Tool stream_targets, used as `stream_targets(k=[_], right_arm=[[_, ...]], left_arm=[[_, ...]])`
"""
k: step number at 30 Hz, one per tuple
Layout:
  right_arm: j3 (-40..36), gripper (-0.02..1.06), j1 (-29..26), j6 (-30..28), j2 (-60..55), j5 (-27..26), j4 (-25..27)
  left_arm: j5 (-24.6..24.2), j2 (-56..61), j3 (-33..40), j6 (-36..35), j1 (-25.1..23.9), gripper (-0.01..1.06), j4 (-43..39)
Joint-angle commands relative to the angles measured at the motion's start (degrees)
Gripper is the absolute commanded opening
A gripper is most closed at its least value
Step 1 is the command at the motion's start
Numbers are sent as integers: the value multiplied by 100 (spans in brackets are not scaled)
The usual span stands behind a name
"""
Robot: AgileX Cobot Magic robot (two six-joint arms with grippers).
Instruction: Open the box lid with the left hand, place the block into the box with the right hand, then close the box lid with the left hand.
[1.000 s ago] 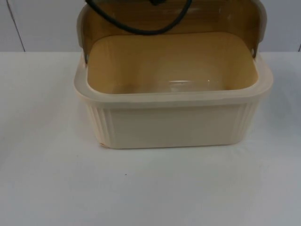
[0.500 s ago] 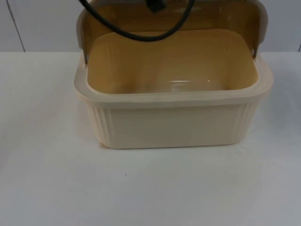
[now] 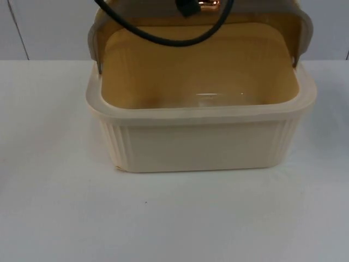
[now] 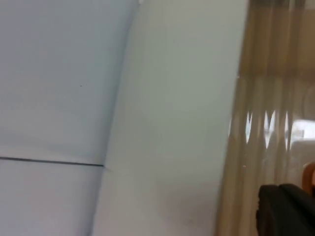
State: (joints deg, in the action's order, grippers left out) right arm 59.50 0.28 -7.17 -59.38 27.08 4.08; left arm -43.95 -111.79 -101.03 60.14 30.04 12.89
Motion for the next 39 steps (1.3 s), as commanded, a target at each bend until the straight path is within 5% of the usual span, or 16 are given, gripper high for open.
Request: stream_targets(k=[1,18,39], right_arm=[[33,105,23,25,27,17,-30],[33,105,47,25,27,55,73],[33,105,46,25,37,55,73]], left_arm=[[19,160,216,-67,3,0,230],[1672,788,2123,-452,493,0,443],[2076,788,2963,-436,732,0,434]])
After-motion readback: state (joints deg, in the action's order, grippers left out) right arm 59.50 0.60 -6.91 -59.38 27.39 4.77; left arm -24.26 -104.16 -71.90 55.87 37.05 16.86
